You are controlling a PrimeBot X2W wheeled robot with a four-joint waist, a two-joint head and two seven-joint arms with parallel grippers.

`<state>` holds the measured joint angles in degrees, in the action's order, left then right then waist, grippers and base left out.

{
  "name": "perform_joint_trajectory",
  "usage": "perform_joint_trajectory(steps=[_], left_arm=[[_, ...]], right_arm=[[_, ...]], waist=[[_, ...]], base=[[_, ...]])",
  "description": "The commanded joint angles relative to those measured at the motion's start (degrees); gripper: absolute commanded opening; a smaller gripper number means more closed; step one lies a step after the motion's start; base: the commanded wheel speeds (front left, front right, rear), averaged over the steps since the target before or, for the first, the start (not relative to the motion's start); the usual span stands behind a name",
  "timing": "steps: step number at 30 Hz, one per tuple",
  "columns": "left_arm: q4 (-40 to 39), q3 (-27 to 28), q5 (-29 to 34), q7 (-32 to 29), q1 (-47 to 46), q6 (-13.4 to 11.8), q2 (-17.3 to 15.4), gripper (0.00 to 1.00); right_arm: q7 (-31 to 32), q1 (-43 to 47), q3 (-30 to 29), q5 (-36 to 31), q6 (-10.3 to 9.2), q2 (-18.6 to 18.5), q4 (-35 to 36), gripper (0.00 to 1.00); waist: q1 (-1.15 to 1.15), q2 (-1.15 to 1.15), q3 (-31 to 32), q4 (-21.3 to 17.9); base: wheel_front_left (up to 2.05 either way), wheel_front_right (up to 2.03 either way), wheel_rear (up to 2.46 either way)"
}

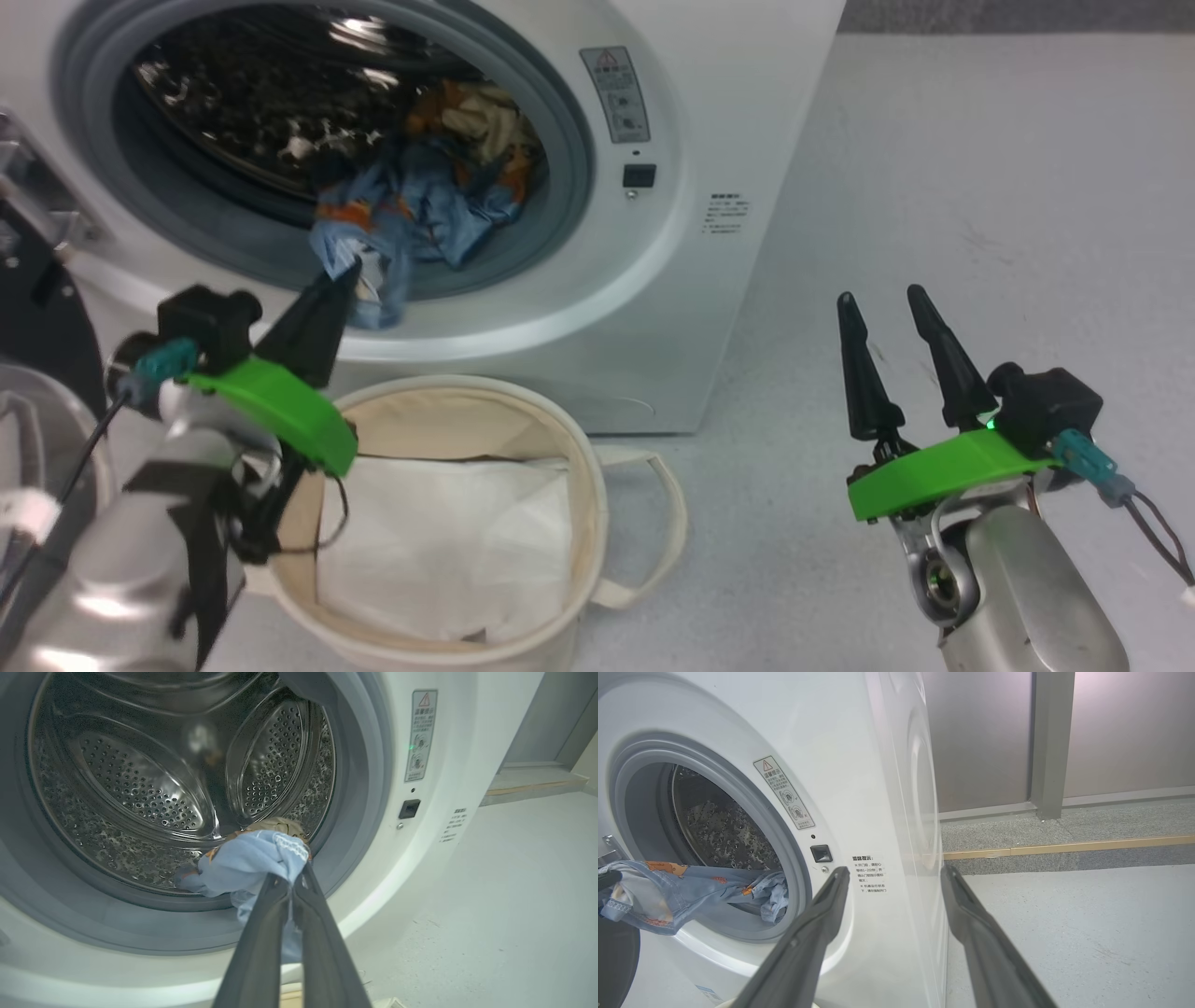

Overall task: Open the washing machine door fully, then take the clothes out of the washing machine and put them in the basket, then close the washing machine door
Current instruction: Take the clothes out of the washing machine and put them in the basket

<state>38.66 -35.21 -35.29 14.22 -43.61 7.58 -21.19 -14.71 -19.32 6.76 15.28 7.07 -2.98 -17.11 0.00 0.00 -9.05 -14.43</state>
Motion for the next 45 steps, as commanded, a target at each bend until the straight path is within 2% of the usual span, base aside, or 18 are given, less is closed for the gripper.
perform_joint_trajectory(steps=[1,4,7,19,25,28,32,37,45], left_arm=[[-3.19,2.01,-0.8,0.63,-1.26,-0.1,-1.81,0.0],[-10.16,2.02,-1.94,0.6,2.89,-0.36,-3.97,0.0],[-17.39,2.5,-2.86,0.09,7.01,-2.01,-5.42,0.0],[-41.8,3.84,-2.79,-4.39,20.82,-12.41,-11.92,0.0],[-48.56,4.36,-3.72,-6.56,24.33,-15.08,-13.58,0.0],[-48.45,4.28,-3.88,-7.06,25.17,-15.76,-13.8,0.0],[-44.05,3.64,-5.31,-6.76,25.78,-14.63,-12.83,0.0],[-36.48,3.21,-8.09,-5.68,25.57,-12.23,-10.28,0.0],[-16.92,1.75,-9.73,-2.25,21.77,-6.14,-4.95,0.0]], right_arm=[[-0.29,0.06,1.35,-0.37,0.42,0.11,1.54,1.0],[-0.29,0.4,1.23,-0.69,0.42,0.11,0.94,1.0],[-0.29,0.69,1.21,-0.69,0.42,0.11,0.6,1.0],[-0.29,1.74,1.41,-0.94,0.42,0.11,-0.79,1.0],[-0.29,1.87,1.69,-0.83,0.42,0.11,-1.09,1.0],[-0.29,1.66,1.71,-0.83,0.42,0.11,-1.03,1.0],[-0.29,1.28,1.67,-0.95,0.42,0.11,-0.99,1.0],[-0.29,1.06,1.51,-0.92,0.42,0.11,-0.84,1.0],[-0.29,0.25,1.51,-1.01,0.42,0.11,-0.31,1.0]], waist=[[0.0,0.0,1.07,0.86],[0.0,0.0,1.82,1.66],[0.0,0.0,2.39,2.37],[0.0,0.0,5.69,4.61],[0.0,0.0,5.95,5.21],[0.0,0.0,5.63,5.28],[0.0,0.0,5.01,5.08],[0.0,0.0,4.5,4.62],[0.0,0.0,2.79,3.35]], base=[[0.0,0.0,0.0],[0.0,0.0,0.0],[0.0,0.0,0.0],[0.0,0.0,0.0],[0.0,0.0,0.0],[0.0,0.0,0.0],[0.0,0.0,0.0],[0.0,0.0,0.0],[0.0,0.0,0.0]])
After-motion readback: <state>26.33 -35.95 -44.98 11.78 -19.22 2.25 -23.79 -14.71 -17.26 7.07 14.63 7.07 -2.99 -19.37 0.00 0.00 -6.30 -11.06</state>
